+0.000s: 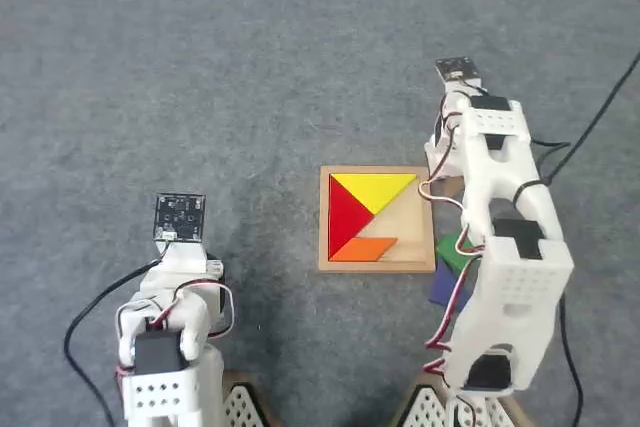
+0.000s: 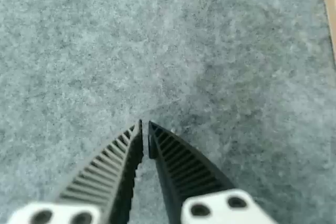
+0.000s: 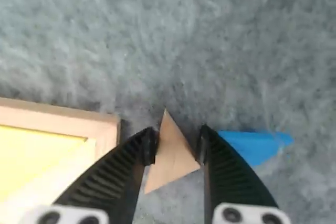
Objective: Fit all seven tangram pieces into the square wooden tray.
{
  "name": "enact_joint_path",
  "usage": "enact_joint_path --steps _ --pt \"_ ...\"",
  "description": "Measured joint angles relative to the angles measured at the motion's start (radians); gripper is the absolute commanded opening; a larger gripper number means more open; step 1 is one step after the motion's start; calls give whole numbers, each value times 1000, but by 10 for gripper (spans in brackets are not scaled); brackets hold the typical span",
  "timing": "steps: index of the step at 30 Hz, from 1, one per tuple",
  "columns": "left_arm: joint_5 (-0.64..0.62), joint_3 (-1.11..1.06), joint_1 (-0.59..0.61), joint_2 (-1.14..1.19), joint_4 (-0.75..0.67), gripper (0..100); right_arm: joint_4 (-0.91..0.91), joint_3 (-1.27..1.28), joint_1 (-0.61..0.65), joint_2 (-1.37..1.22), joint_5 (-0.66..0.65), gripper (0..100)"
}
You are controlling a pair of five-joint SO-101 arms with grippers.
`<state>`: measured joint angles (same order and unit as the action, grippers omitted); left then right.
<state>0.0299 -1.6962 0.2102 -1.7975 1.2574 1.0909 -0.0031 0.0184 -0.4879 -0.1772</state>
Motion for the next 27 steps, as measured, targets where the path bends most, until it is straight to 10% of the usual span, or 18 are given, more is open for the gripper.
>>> enact_joint_path --steps 27 --pt "0 0 0 0 0 18 -146 463 -28 347 123 201"
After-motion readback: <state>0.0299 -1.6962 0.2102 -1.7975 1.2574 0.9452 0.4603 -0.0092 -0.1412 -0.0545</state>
